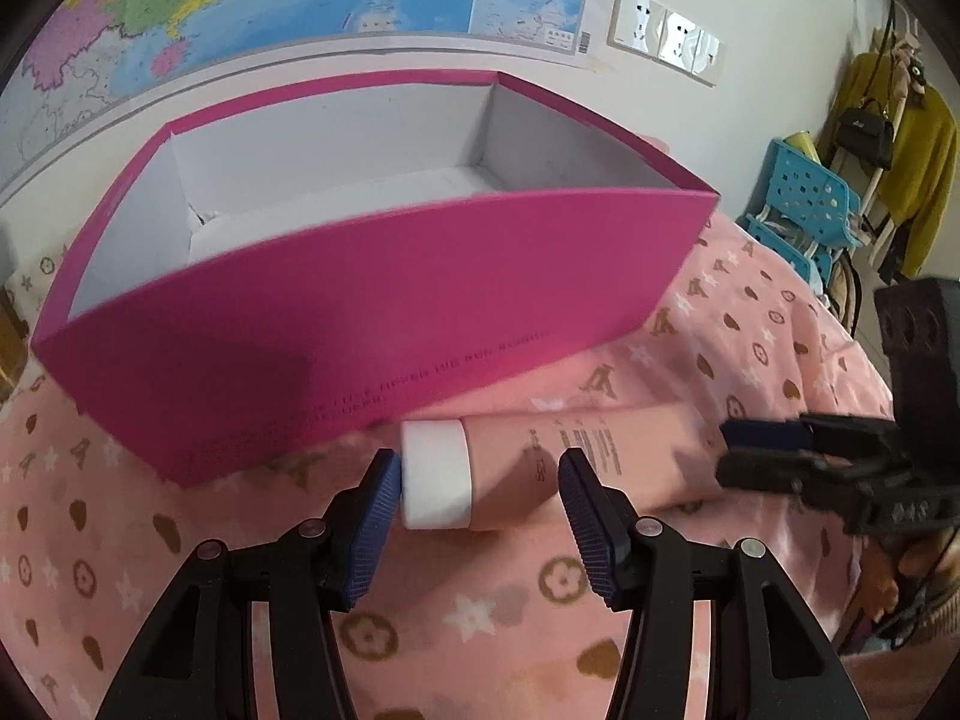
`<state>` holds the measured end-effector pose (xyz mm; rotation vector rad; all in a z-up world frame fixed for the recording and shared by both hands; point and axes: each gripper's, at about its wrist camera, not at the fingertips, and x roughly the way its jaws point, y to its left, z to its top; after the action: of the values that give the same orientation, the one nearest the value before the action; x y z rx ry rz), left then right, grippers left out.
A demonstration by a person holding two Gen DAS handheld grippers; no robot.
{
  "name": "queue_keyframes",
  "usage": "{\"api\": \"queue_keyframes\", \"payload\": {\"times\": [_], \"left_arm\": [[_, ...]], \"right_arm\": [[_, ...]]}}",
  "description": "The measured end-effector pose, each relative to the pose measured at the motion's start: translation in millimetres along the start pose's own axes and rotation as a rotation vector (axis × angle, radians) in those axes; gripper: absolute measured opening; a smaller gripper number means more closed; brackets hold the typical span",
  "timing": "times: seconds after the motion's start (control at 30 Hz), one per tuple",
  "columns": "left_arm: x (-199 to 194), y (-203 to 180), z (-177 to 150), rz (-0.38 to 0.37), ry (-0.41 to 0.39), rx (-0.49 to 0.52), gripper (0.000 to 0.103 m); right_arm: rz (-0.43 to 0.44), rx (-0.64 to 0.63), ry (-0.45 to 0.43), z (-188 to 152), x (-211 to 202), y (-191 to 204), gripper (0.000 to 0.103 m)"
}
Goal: Organize rigid objects
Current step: 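Move the left gripper to the peach tube with white cap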
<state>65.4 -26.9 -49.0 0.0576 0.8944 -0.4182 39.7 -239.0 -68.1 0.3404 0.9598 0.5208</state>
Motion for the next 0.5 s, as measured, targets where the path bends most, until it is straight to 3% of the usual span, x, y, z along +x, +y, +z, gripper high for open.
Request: {"api": "queue_keyframes", "payload": {"times": [0.23, 0.33, 0.5], "left_arm": [[-13, 2, -19, -0.057, 0.013, -0.039, 0.055], [-16, 5, -17, -0.036, -0.001, -0.059, 0.054], [-14, 5, -14, -0.034, 0.005, -0.061, 0.043]], "right_arm": [[0.013, -0.016, -0.022, 11, -1, -3, 0.055], [0.004, -0.016, -0.02, 13, 2, -4, 0.055], [-0.019, -0.022, -0.017, 9, 7, -5, 0.055]]}}
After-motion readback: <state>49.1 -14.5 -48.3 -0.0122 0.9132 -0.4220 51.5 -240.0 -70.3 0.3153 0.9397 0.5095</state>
